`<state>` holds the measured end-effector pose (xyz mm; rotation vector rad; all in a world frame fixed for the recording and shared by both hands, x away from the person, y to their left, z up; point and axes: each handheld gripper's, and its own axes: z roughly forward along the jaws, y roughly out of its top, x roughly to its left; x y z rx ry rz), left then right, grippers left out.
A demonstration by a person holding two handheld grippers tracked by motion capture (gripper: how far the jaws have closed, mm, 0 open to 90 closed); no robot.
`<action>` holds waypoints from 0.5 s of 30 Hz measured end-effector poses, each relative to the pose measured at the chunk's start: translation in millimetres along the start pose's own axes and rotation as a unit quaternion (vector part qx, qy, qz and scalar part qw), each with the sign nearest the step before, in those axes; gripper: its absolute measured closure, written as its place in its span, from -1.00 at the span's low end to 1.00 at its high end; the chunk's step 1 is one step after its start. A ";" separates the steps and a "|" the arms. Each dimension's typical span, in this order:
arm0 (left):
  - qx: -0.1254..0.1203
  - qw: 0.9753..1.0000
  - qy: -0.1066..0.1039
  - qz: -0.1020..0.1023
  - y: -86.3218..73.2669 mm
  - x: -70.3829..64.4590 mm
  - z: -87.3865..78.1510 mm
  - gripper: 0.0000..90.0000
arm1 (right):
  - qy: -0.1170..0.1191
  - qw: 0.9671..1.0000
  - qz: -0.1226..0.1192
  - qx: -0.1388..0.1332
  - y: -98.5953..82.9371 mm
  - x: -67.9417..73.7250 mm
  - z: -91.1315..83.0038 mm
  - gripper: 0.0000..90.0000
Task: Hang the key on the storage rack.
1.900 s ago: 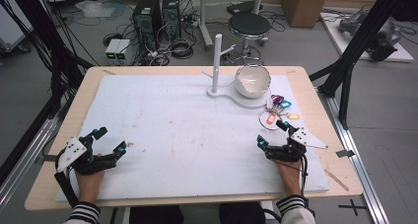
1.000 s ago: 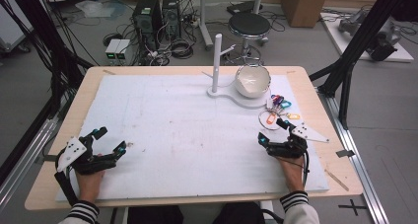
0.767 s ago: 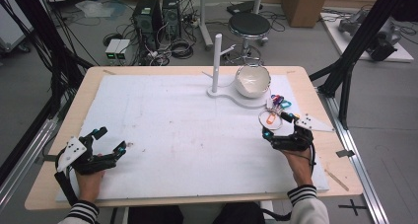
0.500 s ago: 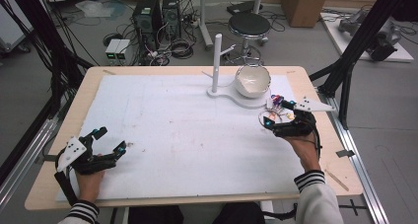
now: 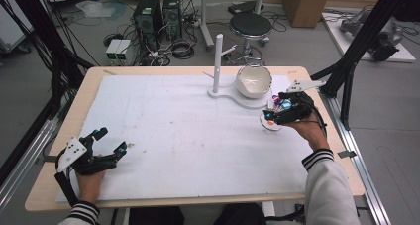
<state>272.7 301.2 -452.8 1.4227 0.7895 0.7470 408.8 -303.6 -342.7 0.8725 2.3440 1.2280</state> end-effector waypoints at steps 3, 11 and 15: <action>0.000 1.000 0.000 0.000 0.0 0.0 0.1 -0.76 | 0.006 1.000 -0.002 0.020 3.3 -3.0 4.8 -0.98; 0.000 1.000 0.000 -0.001 0.0 -0.2 0.5 -0.76 | 0.022 0.995 -0.028 0.098 14.4 -8.2 20.6 -0.98; 0.000 1.000 0.000 0.000 0.0 -0.2 0.5 -0.76 | 0.029 0.992 -0.027 0.122 13.9 -9.5 27.7 -0.98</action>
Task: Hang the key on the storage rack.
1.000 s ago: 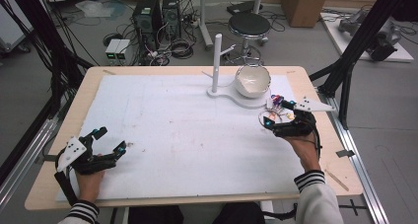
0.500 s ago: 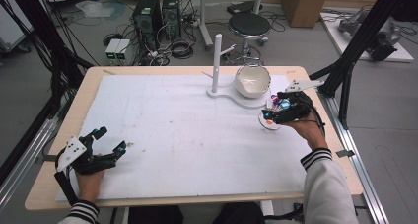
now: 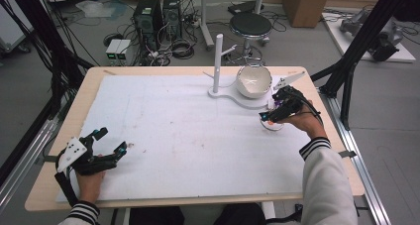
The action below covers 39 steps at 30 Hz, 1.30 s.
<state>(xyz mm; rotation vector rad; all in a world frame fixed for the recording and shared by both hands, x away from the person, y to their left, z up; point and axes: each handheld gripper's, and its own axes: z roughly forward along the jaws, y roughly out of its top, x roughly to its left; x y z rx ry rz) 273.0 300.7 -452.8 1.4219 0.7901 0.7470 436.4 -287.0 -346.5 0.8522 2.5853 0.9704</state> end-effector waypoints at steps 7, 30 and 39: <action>0.000 1.000 0.000 0.000 0.0 0.1 0.0 -0.76 | -0.015 0.996 -0.017 0.081 -3.9 -1.8 16.5 -0.96; 0.001 1.000 -0.001 0.001 0.0 0.0 -0.2 -0.76 | -0.021 0.970 -0.047 0.239 -7.1 -3.4 52.9 -0.82; 0.001 1.000 -0.001 0.001 0.0 0.1 -0.2 -0.76 | -0.005 0.962 -0.051 0.268 -9.2 -6.8 60.0 -0.47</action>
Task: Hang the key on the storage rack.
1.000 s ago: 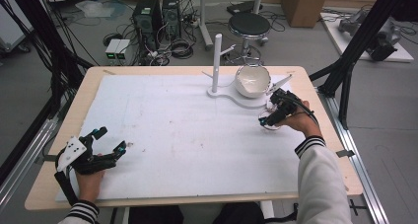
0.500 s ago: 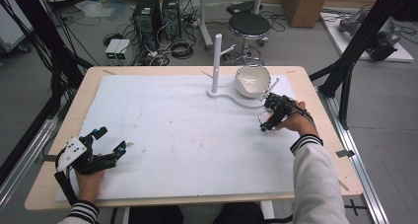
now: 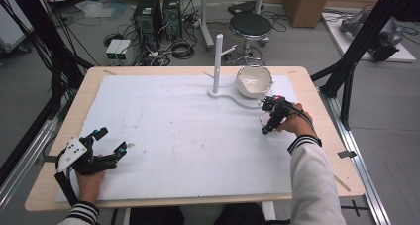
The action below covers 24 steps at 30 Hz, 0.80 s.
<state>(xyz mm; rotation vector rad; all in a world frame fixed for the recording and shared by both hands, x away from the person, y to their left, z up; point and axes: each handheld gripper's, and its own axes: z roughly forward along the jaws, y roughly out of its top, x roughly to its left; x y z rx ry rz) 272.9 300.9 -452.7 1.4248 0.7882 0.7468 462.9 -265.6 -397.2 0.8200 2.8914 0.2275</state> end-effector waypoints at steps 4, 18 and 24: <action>0.000 1.000 0.000 0.001 0.0 0.0 0.0 -0.76 | -0.003 1.000 0.009 0.020 1.0 -1.8 3.3 -0.30; -0.001 1.000 0.000 -0.001 0.0 0.0 0.1 -0.76 | 0.009 0.999 0.003 0.035 6.5 -4.2 7.0 0.20; -0.001 1.000 0.000 -0.002 -0.1 -0.1 0.1 -0.76 | 0.021 0.999 0.007 0.035 6.9 -5.7 8.3 0.41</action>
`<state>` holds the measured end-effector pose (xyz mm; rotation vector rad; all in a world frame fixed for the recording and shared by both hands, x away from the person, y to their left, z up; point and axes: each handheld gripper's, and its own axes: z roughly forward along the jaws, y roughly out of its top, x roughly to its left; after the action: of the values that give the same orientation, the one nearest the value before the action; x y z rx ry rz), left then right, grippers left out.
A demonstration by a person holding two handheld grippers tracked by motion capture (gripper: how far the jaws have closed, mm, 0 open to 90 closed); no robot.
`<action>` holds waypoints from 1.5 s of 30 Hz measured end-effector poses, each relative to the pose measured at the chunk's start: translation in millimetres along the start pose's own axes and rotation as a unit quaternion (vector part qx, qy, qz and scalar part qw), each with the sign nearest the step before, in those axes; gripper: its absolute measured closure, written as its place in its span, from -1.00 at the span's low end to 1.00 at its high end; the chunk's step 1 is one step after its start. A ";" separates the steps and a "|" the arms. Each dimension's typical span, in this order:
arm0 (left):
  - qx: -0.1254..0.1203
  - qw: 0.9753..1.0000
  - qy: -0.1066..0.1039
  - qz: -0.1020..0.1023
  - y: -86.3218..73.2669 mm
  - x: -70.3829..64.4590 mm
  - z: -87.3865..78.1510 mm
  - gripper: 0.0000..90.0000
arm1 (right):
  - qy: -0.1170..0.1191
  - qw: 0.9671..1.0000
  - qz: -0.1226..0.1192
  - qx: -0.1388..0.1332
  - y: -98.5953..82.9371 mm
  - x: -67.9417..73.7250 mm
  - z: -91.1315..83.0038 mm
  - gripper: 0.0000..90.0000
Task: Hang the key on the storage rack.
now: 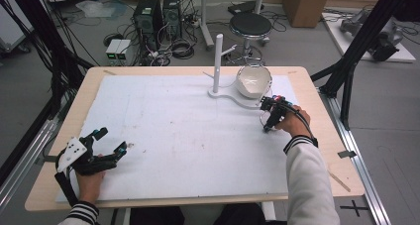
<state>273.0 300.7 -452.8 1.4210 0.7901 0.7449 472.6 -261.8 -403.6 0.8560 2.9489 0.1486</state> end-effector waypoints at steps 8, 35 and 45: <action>0.000 1.000 0.000 0.001 0.1 0.2 -0.1 -0.76 | 0.012 1.000 -0.001 0.004 1.1 -0.8 1.4 0.58; 0.003 1.000 0.000 0.001 0.2 0.2 0.1 -0.76 | 0.000 1.000 -0.006 0.021 5.4 5.9 1.5 0.91; 0.003 1.000 0.000 0.001 0.2 0.3 0.2 -0.76 | -0.013 1.000 0.002 -0.012 2.8 8.9 -11.4 0.95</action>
<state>273.2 300.8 -452.6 1.4264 0.7919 0.7441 465.6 -255.6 -392.3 0.8542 2.9153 0.1699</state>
